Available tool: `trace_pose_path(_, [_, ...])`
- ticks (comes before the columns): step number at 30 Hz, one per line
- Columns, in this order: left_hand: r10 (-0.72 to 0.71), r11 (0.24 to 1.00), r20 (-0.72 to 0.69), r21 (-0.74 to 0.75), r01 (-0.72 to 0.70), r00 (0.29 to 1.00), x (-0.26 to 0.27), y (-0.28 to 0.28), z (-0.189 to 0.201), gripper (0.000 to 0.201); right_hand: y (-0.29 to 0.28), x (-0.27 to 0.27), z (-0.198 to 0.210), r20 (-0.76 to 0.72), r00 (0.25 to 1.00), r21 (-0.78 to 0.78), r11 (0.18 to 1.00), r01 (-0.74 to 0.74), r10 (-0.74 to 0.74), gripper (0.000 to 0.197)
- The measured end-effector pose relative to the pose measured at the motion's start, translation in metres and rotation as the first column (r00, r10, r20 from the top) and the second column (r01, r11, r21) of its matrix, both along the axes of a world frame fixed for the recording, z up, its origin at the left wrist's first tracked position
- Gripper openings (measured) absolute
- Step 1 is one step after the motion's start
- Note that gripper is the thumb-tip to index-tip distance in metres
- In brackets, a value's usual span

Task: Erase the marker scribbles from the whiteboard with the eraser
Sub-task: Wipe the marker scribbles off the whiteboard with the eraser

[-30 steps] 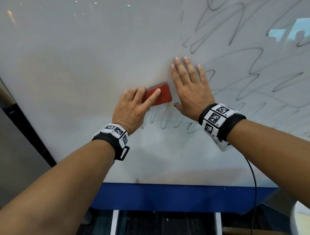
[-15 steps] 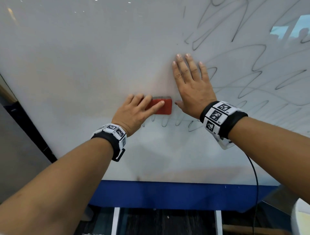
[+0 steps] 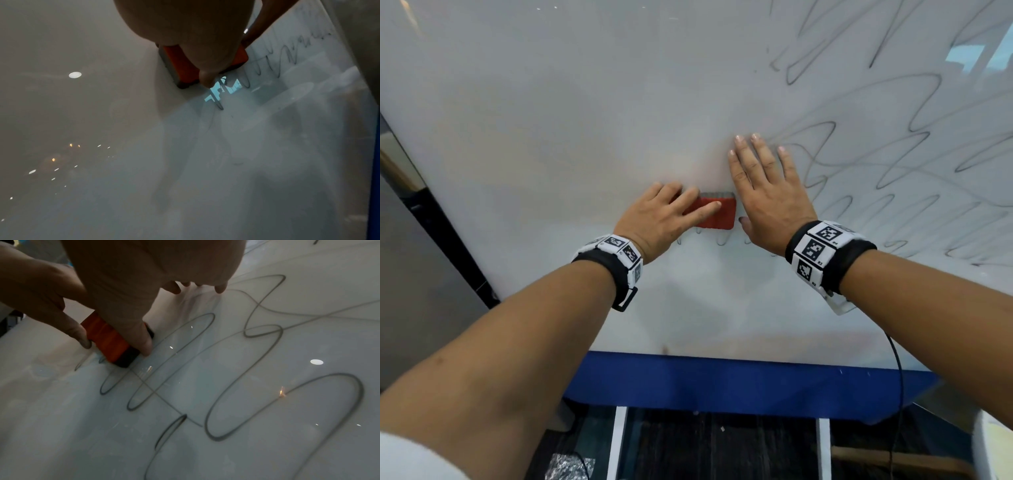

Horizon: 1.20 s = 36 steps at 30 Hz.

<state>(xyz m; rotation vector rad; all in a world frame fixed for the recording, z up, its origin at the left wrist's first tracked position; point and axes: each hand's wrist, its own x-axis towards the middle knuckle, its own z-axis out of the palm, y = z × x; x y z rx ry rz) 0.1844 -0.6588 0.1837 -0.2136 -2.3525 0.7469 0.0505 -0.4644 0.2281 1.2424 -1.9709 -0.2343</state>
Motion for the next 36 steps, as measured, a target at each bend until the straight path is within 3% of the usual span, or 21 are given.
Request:
trace_pose_path(4, [0.007,0.999,0.110,-0.055,-0.001,0.994,0.003,-0.001,-0.001,0.062,0.002,0.000,0.003,-0.003,1.000,0.020,1.000,0.003,-0.003,0.103])
trace_pose_path(8, [0.001,0.997,0.122,-0.081,0.009,0.993,0.006,0.000,-0.020,0.059,0.004,-0.002,0.005,-0.013,1.000,0.036,0.999,0.003,-0.002,0.106])
trace_pose_path(12, [-0.048,0.994,0.107,-0.093,0.058,0.993,0.004,-0.006,-0.011,0.060,0.005,-0.001,0.007,-0.007,1.000,0.042,0.999,-0.002,0.002,0.106])
trace_pose_path(17, [0.014,1.000,0.013,0.021,-0.015,1.000,0.004,0.003,-0.006,0.073,-0.002,0.010,-0.001,0.014,0.996,0.008,0.996,-0.084,0.084,0.096])
trace_pose_path(22, [0.076,0.971,-0.076,0.231,-0.057,0.994,0.000,0.009,-0.005,0.079,-0.022,0.019,-0.030,0.038,0.981,0.011,0.981,-0.192,0.191,0.091])
trace_pose_path(27, [0.245,0.957,-0.081,0.182,-0.227,0.966,0.019,-0.008,-0.007,0.104,-0.038,0.013,-0.038,-0.010,0.965,-0.088,0.961,-0.261,0.261,0.064])
trace_pose_path(31, [0.471,0.879,0.004,0.082,-0.470,0.882,0.041,-0.027,-0.008,0.130,-0.038,0.001,-0.045,-0.091,0.940,-0.085,0.938,-0.337,0.330,0.058])
trace_pose_path(34, [0.515,0.852,0.047,0.074,-0.517,0.856,0.041,-0.029,-0.014,0.137,-0.038,-0.002,-0.055,-0.111,0.911,-0.057,0.912,-0.406,0.398,0.049])
trace_pose_path(36, [0.518,0.848,0.062,0.095,-0.522,0.853,0.039,-0.028,-0.017,0.137,-0.038,-0.004,-0.066,-0.111,0.879,0.047,0.886,-0.461,0.464,0.044])
